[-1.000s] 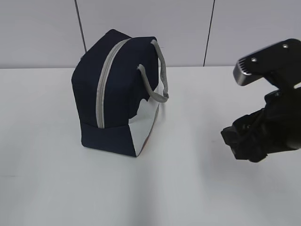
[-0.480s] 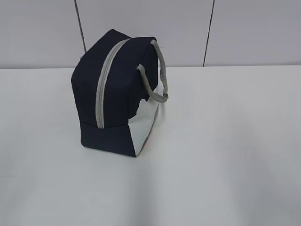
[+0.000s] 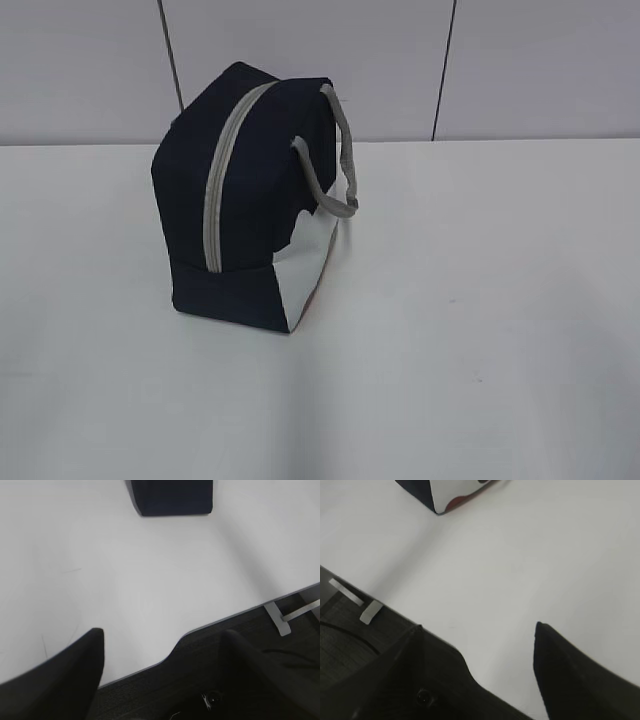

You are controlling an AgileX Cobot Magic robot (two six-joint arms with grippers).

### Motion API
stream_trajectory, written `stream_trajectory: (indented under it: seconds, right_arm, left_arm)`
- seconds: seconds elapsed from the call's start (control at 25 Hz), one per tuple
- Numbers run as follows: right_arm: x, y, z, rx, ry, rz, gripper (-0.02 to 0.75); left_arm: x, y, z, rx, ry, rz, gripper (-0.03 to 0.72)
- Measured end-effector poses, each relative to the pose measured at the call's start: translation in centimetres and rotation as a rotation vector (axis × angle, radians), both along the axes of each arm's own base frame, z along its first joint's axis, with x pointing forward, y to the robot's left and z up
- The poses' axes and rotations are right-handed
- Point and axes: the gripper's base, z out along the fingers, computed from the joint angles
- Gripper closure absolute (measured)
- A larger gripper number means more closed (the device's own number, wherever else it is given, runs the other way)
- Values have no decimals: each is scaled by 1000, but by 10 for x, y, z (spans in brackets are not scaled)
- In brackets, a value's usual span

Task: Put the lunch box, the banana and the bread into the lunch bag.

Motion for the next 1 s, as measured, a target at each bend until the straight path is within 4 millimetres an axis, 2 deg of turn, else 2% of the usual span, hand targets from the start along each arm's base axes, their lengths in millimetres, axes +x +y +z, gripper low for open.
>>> stream_trajectory:
  seconds: [0.2, 1.0]
  right_arm:
    - [-5, -6, -9, -71, 104, -33, 237]
    - [-5, -7, -13, -83, 110, -43, 237]
  left_arm:
    - [1, 0, 1, -3, -15, 3, 209]
    - [11, 3, -3, 13, -88, 42, 211]
